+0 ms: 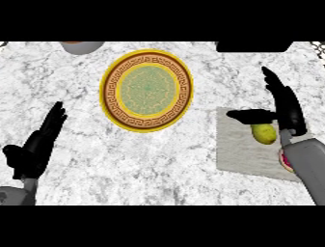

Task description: Pick the pear from the placemat and place it in the plate

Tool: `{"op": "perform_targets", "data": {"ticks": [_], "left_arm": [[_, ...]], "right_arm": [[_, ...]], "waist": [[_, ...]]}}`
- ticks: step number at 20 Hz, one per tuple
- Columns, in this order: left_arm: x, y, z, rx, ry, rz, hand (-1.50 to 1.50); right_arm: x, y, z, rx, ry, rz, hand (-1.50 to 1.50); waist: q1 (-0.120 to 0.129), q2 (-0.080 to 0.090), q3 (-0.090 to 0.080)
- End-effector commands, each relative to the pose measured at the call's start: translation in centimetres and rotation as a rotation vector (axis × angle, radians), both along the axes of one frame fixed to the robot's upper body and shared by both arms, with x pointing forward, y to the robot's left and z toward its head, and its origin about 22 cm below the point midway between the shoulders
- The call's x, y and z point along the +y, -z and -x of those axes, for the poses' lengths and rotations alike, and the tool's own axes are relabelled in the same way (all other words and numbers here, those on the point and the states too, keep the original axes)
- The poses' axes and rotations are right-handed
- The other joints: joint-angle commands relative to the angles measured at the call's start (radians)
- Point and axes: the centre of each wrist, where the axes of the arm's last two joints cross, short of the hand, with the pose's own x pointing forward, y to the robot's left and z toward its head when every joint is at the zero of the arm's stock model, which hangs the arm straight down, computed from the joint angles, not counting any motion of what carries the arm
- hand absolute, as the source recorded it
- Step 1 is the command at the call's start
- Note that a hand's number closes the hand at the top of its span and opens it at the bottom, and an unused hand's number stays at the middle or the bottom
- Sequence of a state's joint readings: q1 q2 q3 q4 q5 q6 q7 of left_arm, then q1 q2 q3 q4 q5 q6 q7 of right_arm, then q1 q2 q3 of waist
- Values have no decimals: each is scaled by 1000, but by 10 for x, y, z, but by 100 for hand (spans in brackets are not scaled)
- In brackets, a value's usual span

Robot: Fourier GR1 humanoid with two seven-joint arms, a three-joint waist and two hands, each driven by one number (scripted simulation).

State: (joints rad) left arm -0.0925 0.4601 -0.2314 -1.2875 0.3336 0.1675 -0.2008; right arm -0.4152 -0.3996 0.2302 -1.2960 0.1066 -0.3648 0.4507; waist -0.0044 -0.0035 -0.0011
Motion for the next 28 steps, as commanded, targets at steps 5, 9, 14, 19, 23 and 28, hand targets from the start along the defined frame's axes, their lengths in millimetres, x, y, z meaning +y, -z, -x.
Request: {"op": "perform_targets", "data": {"ticks": [5, 9, 14, 19, 23, 28], "left_arm": [[-4, -9, 2, -19, 5, -2, 0], [5, -4, 0, 1, -2, 12, 0], [4, -1, 15, -17, 14, -8, 0], [-13, 4, 3, -3, 27, 25, 0], [3, 10, 10, -8, -2, 16, 0], [-12, 4, -11, -6, 3, -2, 0]], "right_arm": [[-18, -45, 9, 351, -139, 261, -150], [-25, -71, -13, 524, -187, 303, -150], [-36, -65, -15, 617, -174, 270, -150], [-40, -49, -24, 701, -180, 312, -150], [-24, -42, -25, 790, -196, 387, -150], [-49, -19, -17, 811, -229, 339, -150]], "waist": [[-4, -6, -1], [14, 3, 0], [15, 2, 1], [12, 5, 1], [9, 4, 1], [2, 5, 1]]}}
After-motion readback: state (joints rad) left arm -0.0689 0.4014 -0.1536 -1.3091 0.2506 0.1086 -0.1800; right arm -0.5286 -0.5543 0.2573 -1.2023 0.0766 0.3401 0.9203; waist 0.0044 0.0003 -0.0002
